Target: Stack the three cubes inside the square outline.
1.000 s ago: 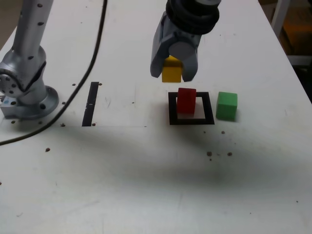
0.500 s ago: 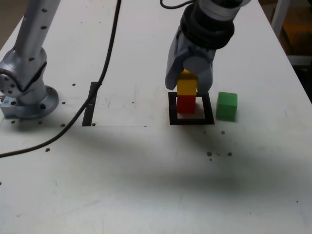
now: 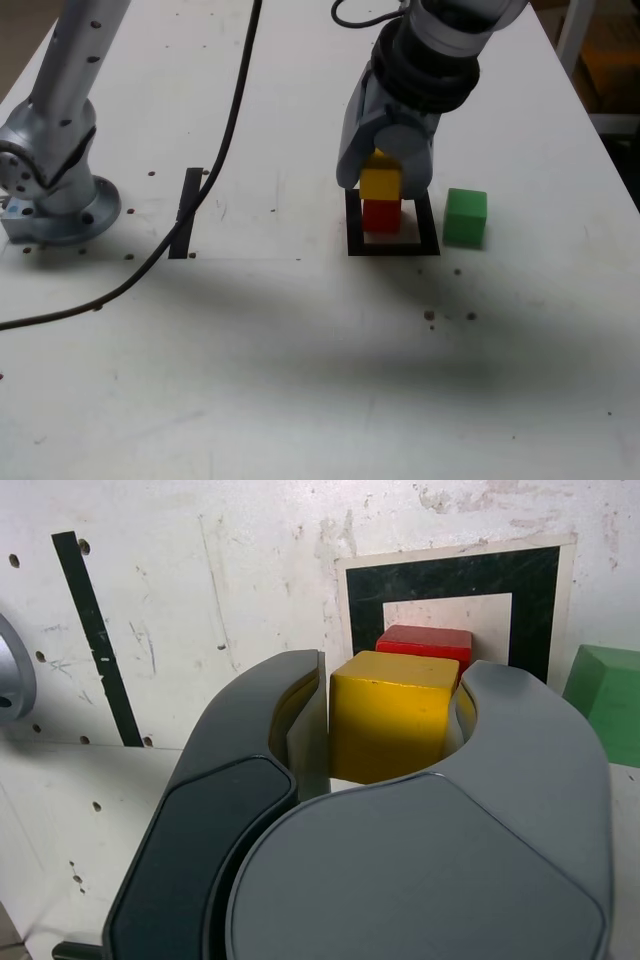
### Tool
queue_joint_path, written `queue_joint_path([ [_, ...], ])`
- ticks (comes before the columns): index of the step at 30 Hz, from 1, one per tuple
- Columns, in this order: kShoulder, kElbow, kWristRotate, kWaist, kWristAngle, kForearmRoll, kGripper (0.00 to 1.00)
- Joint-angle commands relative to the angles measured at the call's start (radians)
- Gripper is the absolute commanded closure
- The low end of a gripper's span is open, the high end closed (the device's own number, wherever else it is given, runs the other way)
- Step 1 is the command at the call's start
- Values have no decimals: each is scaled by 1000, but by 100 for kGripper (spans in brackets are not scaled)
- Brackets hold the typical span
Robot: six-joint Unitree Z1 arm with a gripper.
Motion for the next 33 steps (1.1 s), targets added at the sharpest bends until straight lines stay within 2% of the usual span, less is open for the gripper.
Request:
queue_joint_path([
  [1,-2,2,1,-1,-1,3,60],
  [2,-2,2,1,-1,-1,3,59],
  [5,-1,1,1,-1,-1,3,46],
  [7,0,0,1,-1,-1,3,32],
  [9,0,0,1,-1,-1,3,26],
  [10,-1,-1,-1,-1,1,4,16],
  [14,-7,-5,-10,-4,13,13,3],
  [21,-56,-15,-25,-23,52,76,0],
  [22,-73,-43,-18,-36,80,102,0],
  [27,-64,-179,12,-82,137,130,0],
  [30,-28,-274,31,-106,147,140,1],
  [33,41,-388,56,-122,139,159,1],
])
